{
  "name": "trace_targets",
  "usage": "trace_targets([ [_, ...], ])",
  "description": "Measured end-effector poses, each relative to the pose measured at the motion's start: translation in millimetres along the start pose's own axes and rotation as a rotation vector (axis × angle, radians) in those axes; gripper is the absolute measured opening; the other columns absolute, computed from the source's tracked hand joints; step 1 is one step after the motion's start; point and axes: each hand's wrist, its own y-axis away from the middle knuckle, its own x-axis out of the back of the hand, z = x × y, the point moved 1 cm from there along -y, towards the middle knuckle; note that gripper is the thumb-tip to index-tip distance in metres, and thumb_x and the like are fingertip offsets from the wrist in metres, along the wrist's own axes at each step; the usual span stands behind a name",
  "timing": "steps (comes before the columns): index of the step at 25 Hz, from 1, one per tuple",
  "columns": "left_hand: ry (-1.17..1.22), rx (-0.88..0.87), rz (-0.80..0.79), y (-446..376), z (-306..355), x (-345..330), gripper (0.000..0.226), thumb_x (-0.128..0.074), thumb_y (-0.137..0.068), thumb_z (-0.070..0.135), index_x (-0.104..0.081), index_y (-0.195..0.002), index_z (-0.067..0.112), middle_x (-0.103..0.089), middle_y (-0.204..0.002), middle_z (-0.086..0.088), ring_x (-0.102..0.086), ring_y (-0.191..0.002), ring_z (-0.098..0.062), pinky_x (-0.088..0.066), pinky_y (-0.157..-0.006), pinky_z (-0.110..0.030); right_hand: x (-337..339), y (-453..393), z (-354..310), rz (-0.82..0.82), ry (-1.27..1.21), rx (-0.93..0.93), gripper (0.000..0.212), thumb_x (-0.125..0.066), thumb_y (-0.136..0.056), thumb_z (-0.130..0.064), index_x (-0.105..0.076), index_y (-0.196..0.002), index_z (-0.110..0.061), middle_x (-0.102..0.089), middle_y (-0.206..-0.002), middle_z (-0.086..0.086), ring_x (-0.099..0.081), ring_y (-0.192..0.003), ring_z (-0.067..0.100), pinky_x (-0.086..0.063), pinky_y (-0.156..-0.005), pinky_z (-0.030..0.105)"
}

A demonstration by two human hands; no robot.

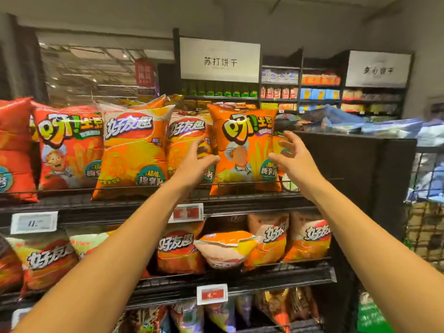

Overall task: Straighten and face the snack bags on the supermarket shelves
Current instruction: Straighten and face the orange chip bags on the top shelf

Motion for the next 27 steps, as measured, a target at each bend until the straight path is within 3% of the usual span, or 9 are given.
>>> trace_targets([
  [2,-0.045,0.019,0.021,-14,-2,-12,0.072,-0.068,-0.091,0.026,-0.028,-0.151,0.021,-0.042,-0.146,-0.006,-0.047,-0.111,-0.011,-0.039,-0.073,-0.016,7,-16,11,-0.001,0.004,-0.032,0.076,-0.072,-0.091,-0.019,-0.029,-0.154,-0.023,-0.043,-0.151,0.004,-0.042,-0.125,0.013,-0.046,-0.086,0.025],
  [10,-0.192,0.161,-0.022,-45,-24,-35,0.104,-0.081,-0.069,0.054,-0.026,-0.150,0.019,-0.044,-0.139,0.000,-0.047,-0.113,-0.013,-0.037,-0.092,-0.032,18,-64,62,-0.214,-0.017,-0.206,0.087,-0.074,-0.087,-0.037,-0.024,-0.155,-0.017,-0.040,-0.154,0.010,-0.046,-0.135,0.025,-0.043,-0.099,0.035],
  [12,-0.260,0.171,-0.025,-46,-29,-37,0.100,-0.083,-0.065,0.058,-0.037,-0.144,0.018,-0.049,-0.131,0.009,-0.052,-0.109,-0.009,-0.041,-0.089,-0.028,17,-68,70,-0.284,-0.029,-0.243,0.085,-0.072,-0.087,-0.040,-0.027,-0.154,-0.014,-0.046,-0.151,0.010,-0.051,-0.130,0.023,-0.043,-0.095,0.032],
  [15,-0.280,0.161,-0.031,-47,-37,-43,0.080,-0.082,-0.067,0.056,-0.053,-0.130,0.016,-0.063,-0.125,0.003,-0.061,-0.107,-0.011,-0.049,-0.089,-0.030,18,-69,72,-0.377,-0.063,-0.251,0.078,-0.071,-0.084,-0.044,-0.036,-0.147,-0.015,-0.053,-0.141,0.005,-0.058,-0.111,0.012,-0.046,-0.083,0.021],
  [18,-0.200,0.145,-0.037,-43,-41,-46,0.076,-0.076,-0.070,0.057,-0.054,-0.133,0.021,-0.064,-0.126,0.005,-0.060,-0.116,-0.014,-0.048,-0.096,-0.031,17,-66,69,-0.467,-0.013,-0.218,0.069,-0.071,-0.069,-0.055,-0.041,-0.126,-0.030,-0.058,-0.113,-0.017,-0.057,-0.092,-0.006,-0.046,-0.069,0.011],
  [20,-0.172,0.115,-0.008,-40,-40,-47,0.084,-0.075,-0.066,0.061,-0.051,-0.137,0.023,-0.062,-0.130,0.006,-0.059,-0.116,-0.010,-0.049,-0.092,-0.027,16,-64,69,-0.461,-0.013,-0.175,0.075,-0.073,-0.062,-0.058,-0.042,-0.124,-0.031,-0.057,-0.110,-0.019,-0.057,-0.096,-0.005,-0.048,-0.074,0.015],
  [23,-0.129,0.057,0.063,-40,-35,-47,0.093,-0.074,-0.065,0.060,-0.041,-0.145,0.028,-0.054,-0.137,0.010,-0.055,-0.114,-0.003,-0.048,-0.079,-0.017,15,-65,69,-0.395,-0.116,-0.134,0.092,-0.079,-0.055,-0.061,-0.046,-0.136,-0.033,-0.059,-0.128,-0.010,-0.060,-0.114,0.006,-0.051,-0.091,0.028],
  [26,-0.091,0.008,0.084,-42,-29,-45,0.097,-0.070,-0.068,0.060,-0.027,-0.151,0.034,-0.045,-0.128,0.019,-0.049,-0.101,0.017,-0.049,-0.066,-0.008,9,-67,64,-0.361,-0.188,-0.091,0.073,-0.079,-0.055,-0.063,-0.049,-0.120,-0.049,-0.059,-0.127,-0.014,-0.061,-0.107,0.000,-0.053,-0.077,0.019],
  [27,-0.085,0.002,0.072,-43,-29,-44,0.097,-0.068,-0.070,0.060,-0.023,-0.152,0.036,-0.043,-0.128,0.021,-0.046,-0.097,0.024,-0.049,-0.068,-0.007,5,-67,63,-0.343,-0.195,-0.084,0.075,-0.078,-0.055,-0.064,-0.048,-0.122,-0.049,-0.057,-0.128,-0.012,-0.059,-0.109,0.000,-0.052,-0.077,0.018],
])
